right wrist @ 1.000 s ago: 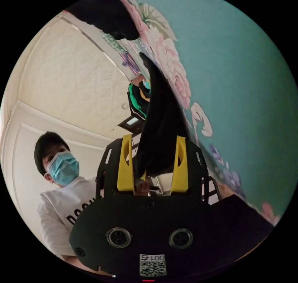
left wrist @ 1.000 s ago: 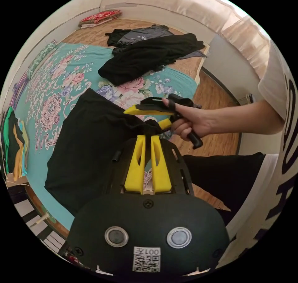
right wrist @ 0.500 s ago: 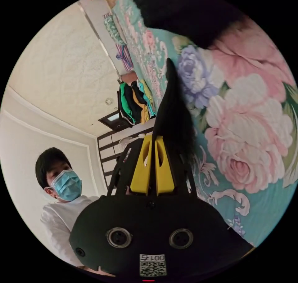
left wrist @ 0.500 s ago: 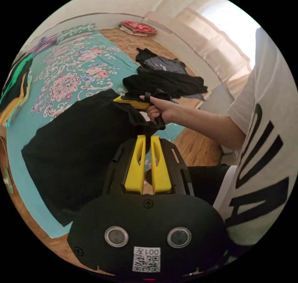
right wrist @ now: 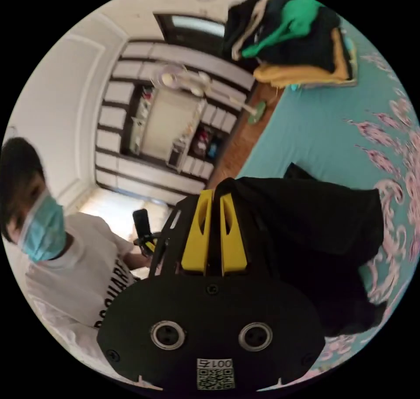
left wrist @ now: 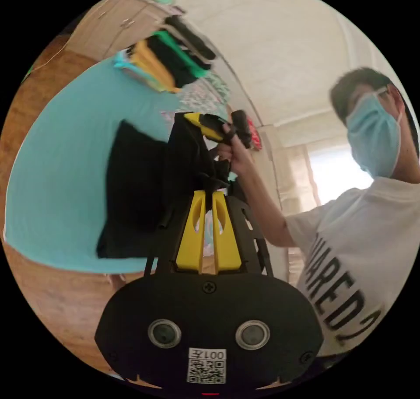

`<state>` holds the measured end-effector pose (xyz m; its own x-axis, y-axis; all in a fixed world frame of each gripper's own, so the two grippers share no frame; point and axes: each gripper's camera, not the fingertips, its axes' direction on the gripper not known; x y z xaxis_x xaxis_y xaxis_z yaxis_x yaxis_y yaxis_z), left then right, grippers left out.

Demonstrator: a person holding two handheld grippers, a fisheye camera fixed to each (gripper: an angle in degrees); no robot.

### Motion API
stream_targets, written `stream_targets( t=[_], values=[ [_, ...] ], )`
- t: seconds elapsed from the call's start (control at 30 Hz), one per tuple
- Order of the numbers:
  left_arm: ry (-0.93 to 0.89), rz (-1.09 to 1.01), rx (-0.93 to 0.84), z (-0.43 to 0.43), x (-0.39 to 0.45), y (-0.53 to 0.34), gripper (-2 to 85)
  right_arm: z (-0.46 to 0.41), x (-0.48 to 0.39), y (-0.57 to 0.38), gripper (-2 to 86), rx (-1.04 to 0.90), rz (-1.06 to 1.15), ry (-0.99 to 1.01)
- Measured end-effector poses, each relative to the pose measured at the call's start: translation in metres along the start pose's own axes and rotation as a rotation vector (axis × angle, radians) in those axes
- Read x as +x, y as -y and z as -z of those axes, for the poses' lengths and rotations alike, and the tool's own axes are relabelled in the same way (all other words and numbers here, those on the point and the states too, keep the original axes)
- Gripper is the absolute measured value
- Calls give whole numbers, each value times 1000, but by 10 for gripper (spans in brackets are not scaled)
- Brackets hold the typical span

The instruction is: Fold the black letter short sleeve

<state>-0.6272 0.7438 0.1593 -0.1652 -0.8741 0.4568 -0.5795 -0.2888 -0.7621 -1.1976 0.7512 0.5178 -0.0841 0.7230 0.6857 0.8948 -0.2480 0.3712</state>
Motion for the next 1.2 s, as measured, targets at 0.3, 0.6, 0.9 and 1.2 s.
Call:
stream_targets(
  t=[0.3,0.6,0.9,1.2],
  values=[
    [-119,472,-45,29,-232,-32,-9,-110,-64,4,60,-147,34,-414],
    [-170,648,11,37,-306,-16,29,-213,-162,-150,99,-281,-197,-777],
    [120,467,-141,35,-317,67,23,-309,-212,-159,16,-180,-325,-965],
    [-116,794,63,40,-387,34,-7,-346,-287,-237,22,-194,-143,-1048]
  ],
)
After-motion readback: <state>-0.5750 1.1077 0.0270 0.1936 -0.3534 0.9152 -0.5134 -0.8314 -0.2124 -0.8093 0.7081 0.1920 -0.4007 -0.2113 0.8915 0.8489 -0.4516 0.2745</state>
